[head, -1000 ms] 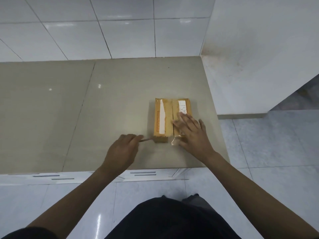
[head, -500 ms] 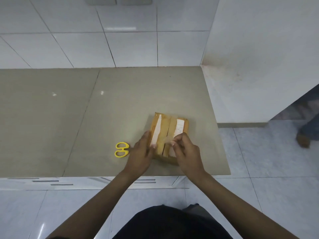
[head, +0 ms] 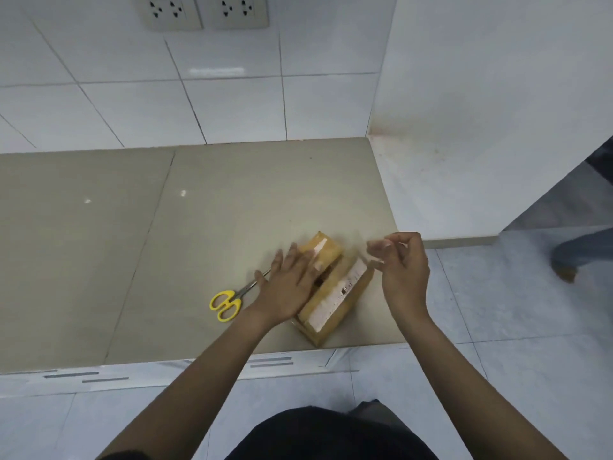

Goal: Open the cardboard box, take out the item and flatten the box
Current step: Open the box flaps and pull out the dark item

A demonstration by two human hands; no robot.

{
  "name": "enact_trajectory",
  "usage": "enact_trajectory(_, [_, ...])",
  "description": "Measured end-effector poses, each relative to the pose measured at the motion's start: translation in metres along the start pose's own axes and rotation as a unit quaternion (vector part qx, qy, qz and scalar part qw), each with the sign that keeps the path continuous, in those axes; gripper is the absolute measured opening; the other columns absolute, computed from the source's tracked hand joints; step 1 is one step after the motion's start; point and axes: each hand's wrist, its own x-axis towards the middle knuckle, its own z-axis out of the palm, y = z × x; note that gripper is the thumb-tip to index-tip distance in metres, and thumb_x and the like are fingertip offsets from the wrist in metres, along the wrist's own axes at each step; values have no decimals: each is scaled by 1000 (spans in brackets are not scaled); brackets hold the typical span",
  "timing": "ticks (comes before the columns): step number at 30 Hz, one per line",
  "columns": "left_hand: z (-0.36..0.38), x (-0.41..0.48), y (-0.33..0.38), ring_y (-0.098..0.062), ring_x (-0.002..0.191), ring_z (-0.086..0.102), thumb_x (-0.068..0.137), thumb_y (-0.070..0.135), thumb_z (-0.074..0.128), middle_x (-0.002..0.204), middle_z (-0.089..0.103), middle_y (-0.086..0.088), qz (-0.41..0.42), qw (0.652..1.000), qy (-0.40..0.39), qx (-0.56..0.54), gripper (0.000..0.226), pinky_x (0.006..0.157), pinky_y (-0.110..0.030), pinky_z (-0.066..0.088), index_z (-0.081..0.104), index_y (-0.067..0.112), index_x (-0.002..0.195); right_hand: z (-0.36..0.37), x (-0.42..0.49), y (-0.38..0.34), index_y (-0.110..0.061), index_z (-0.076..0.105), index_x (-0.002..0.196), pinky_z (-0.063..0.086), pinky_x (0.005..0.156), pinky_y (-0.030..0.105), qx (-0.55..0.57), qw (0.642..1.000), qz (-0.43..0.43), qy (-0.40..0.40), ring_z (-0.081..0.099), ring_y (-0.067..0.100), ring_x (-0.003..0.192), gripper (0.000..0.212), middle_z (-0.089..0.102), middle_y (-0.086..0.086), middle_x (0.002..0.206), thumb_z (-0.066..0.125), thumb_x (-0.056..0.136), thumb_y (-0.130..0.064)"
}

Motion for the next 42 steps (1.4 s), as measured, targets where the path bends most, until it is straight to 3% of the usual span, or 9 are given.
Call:
enact_trajectory(6, [9,-5,0,-15,147,-17,59,95,26,161,-14,11,54,995,-20,79,112,108,-70,-8,-10,39,148,9,0,7,-24,52,87,60,67,38,49,997,64,-15,74,23,84,16,73,10,90,46,97,-12])
enact_trajectory(15, [36,-2,-14,-19,148,-12,73,83,4,163,-9,3,68,964,81,243,97,108,-71,4,-3,25,151,-37,64,-33,-25,45,86,56,72,44,86,971,-45,216,71,27,79,19,70,11,86,41,92,-7])
enact_trajectory(19, [41,-1,-8,-22,149,-6,76,80,4,163,-2,0,30,963,110,243,94,106,-71,14,1,24,152,-58,77,-29,-30,45,92,54,77,24,-35,934,-186,302,68,6,92,12,72,-2,98,42,96,-19])
enact_trajectory(22, [45,-2,-4,-23,149,-2,77,79,1,163,0,0,1,963,129,238,94,105,-71,18,2,23,152,-55,67,5,-14,53,105,39,69,8,-191,930,-222,221,60,-1,84,13,68,-3,103,41,100,-18])
enact_trajectory(27, [49,-5,7,-24,149,3,78,78,2,163,5,-2,-50,964,153,213,94,103,-69,25,5,20,152,-41,37,77,-10,54,121,46,77,37,-443,889,-120,-10,63,34,97,27,67,15,106,38,100,-12])
enact_trajectory(33, [59,-3,15,-26,149,2,82,74,7,163,2,-4,-97,963,160,195,90,101,-70,25,2,18,152,-20,1,105,3,66,106,59,79,39,-571,786,-203,-122,71,35,93,46,72,22,102,84,63,0])
enact_trajectory(39, [57,3,22,-29,147,2,91,64,15,163,1,-6,-137,967,164,137,78,98,-72,27,1,17,152,-6,-23,110,-7,49,134,36,111,45,-594,742,-227,-212,53,33,125,48,59,14,133,43,96,-36])
enact_trajectory(40, [54,4,24,-29,147,3,92,61,15,163,0,-7,-146,969,164,115,75,99,-72,27,1,17,152,-4,-27,109,-12,48,135,34,113,45,-587,747,-221,-219,55,30,123,48,61,10,131,40,97,-41])
enact_trajectory(42, [47,6,30,-29,146,5,94,58,19,162,-5,-8,-164,972,155,61,74,100,-72,27,-1,16,151,-1,-32,99,-21,48,130,37,110,46,-500,830,-184,-166,65,20,104,39,69,1,114,42,98,-41])
